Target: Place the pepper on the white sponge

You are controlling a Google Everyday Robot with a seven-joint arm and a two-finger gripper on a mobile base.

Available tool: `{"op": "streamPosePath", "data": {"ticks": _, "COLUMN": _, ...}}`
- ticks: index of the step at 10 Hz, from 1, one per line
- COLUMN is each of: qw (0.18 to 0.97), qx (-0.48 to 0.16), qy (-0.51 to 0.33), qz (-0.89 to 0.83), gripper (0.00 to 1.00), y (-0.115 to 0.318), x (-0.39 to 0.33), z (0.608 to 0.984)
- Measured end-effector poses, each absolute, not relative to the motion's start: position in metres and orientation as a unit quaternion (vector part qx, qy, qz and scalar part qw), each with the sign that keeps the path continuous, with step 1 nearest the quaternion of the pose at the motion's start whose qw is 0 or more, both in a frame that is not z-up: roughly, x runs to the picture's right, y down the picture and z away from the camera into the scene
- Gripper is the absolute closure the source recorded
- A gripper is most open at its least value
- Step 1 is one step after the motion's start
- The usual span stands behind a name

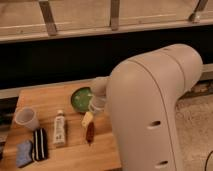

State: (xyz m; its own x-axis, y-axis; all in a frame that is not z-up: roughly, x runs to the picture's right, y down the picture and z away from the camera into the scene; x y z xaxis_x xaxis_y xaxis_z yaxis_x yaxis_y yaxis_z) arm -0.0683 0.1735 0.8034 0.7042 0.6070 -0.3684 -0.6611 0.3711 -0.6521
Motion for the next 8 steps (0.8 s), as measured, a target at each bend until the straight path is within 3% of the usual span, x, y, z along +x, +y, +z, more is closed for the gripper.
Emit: {"op": "streamPosePath", "data": {"ticks": 8, "qw": 0.815, "qx": -0.395, "qy": 0.099, "qz": 0.411, "gripper": 0.2, "y": 0.215, "x": -0.068, "z": 0.829}}
